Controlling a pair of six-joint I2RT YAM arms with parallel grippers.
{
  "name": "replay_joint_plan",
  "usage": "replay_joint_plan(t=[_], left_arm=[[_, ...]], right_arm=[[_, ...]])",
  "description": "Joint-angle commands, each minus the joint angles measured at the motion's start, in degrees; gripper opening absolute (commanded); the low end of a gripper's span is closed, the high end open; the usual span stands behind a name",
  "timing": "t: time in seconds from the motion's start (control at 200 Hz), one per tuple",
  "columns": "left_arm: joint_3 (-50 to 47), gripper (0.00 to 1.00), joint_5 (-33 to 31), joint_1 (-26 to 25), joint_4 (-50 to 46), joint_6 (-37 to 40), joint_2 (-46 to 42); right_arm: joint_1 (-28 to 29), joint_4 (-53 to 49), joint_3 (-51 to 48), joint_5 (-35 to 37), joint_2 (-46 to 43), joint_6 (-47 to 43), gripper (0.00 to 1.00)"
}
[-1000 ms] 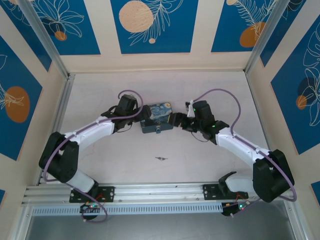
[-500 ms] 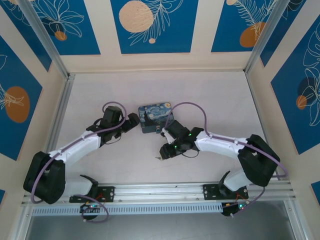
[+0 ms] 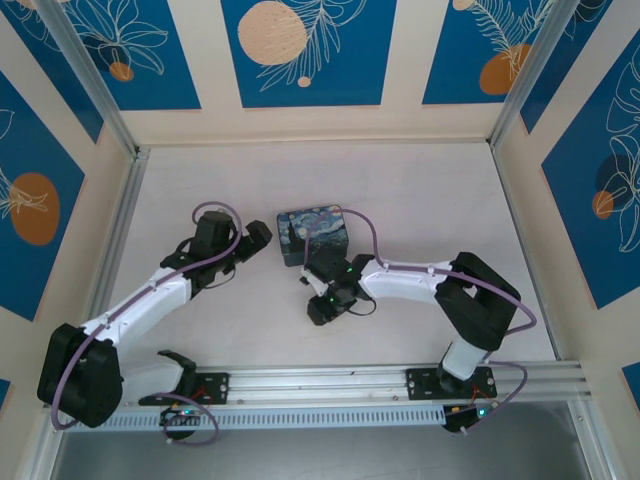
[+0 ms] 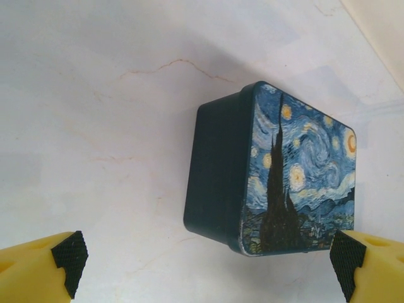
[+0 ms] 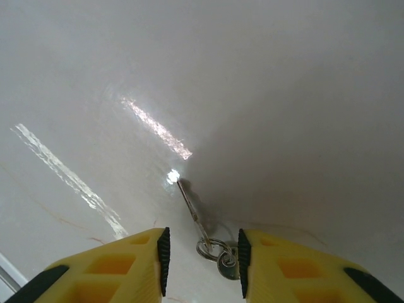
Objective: Unlock the padlock with the key
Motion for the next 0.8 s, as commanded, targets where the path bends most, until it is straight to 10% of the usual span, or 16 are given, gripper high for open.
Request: replay_joint_plan(t=[0.0,0.795], left_arm=[[1.5,1.00,1.7,0.8,-1.6,1.0,0.8],[1.2,1.00,3.4,0.9,-0.3,0.8,2.4]], right_arm=[[0.8,-1.6,1.2,1.0,1.1,-1.7,0.36],[3.4,-3.0,0.9,4.8,2.0,-1.6,0.37]])
